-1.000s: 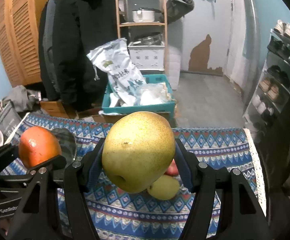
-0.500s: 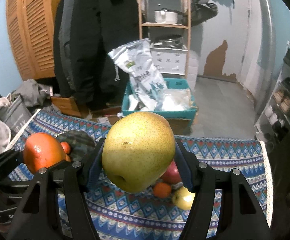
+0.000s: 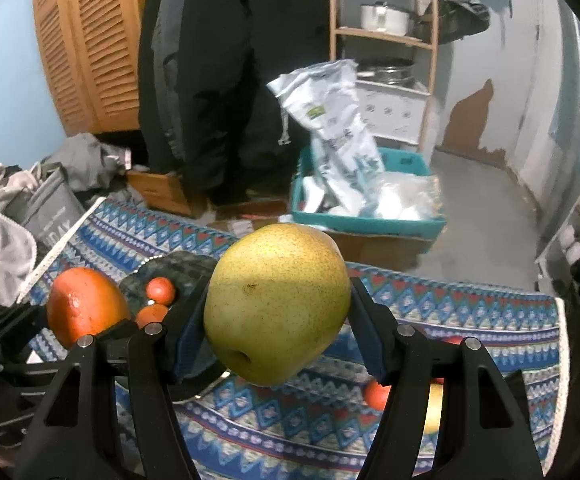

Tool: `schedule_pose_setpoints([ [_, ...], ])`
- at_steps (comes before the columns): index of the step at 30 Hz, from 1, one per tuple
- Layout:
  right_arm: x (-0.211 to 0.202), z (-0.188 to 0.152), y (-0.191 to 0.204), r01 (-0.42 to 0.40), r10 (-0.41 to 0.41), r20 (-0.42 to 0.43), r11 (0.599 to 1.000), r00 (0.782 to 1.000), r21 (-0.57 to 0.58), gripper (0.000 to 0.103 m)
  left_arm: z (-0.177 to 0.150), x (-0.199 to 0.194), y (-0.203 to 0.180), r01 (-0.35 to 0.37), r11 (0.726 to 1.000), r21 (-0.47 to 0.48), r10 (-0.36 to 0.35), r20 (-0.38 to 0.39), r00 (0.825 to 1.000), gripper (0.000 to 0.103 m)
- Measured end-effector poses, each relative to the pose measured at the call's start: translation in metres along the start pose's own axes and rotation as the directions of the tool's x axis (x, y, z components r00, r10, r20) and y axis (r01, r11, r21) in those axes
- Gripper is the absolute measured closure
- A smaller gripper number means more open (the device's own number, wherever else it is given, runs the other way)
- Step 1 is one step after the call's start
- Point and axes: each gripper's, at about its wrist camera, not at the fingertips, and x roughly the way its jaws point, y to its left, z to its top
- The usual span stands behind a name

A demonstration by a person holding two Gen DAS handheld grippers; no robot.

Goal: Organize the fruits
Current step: 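Carry the pear with the right tool while the left tool carries the orange over the plate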

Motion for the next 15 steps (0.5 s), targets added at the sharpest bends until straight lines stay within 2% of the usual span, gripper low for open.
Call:
schedule_pose_setpoints([
  [8, 0.046, -0.003, 0.031, -0.042, 0.039, -0.082, 0.998, 0.996, -0.036, 0.037, -0.018, 0.03, 0.039, -0.046, 0.997, -0.061, 0.04, -0.096, 0.995, 0.035],
  [15, 0.09, -0.018, 0.046, -0.081, 0.073, -0.195, 0.996, 0.978, -0.035, 0.037, -0.035, 0.054, 0.066, -0.087, 0.99, -0.11, 0.066, -0.181, 0.981, 0.035],
])
